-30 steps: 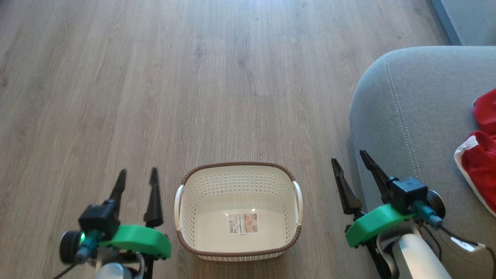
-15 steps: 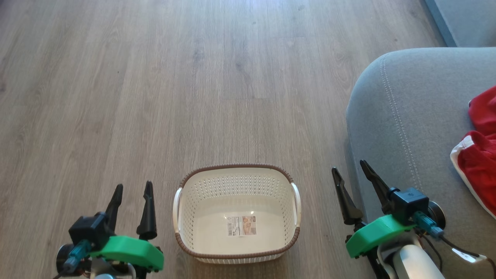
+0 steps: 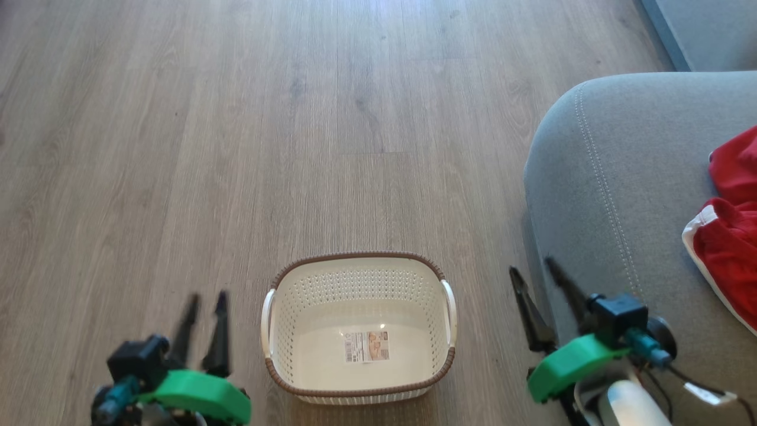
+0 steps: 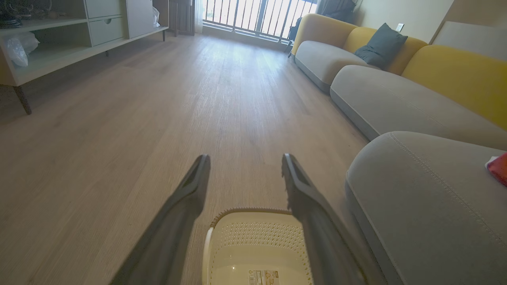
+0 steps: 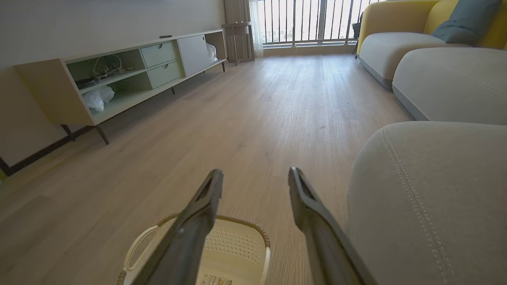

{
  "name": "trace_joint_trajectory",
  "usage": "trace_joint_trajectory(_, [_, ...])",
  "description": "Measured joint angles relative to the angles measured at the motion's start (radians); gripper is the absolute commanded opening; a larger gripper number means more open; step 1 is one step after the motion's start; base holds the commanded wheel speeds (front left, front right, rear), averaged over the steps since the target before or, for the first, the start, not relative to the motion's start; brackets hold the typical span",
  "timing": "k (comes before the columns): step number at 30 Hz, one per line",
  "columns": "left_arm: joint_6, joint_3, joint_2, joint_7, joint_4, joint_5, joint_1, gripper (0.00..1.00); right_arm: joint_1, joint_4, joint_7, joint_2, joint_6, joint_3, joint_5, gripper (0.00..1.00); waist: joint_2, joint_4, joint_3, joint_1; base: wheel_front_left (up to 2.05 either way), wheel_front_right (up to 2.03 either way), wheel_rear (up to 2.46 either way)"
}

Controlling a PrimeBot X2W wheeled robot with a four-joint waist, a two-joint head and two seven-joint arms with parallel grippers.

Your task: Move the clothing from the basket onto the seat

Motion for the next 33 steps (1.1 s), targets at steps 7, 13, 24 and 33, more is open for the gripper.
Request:
trace_joint_trajectory(7, [0.0, -0.003, -0.002, 0.012, 0.08, -0.028, 0.04, 0.0, 0.052, 0.069, 0.007, 0.0, 0.0, 0.006, 0.032, 0.0, 0.0, 0.0, 0.0, 0.0, 0.0, 0.0, 0.0])
trace_joint_trajectory(13, [-0.001, -0.001, -0.002, 0.032, 0.08, -0.101, 0.038, 0.0, 0.052, 0.065, 0.023, -0.001, 0.0, -0.001, 0.119, 0.0, 0.0, -0.001, 0.0, 0.0, 0.0, 0.0, 0.0])
trace_joint_trajectory(24, [-0.009, 0.006, -0.002, 0.062, 0.08, -0.204, 0.033, 0.0, 0.052, 0.06, 0.045, -0.003, 0.0, -0.019, 0.242, 0.0, 0.0, -0.001, 0.0, 0.0, 0.0, 0.0, 0.0])
trace_joint_trajectory(33, [-0.011, 0.025, -0.003, 0.089, 0.08, -0.297, 0.016, 0.0, 0.049, 0.054, 0.067, -0.004, 0.0, -0.032, 0.35, 0.0, 0.0, -0.002, 0.0, 0.0, 0.0, 0.0, 0.0])
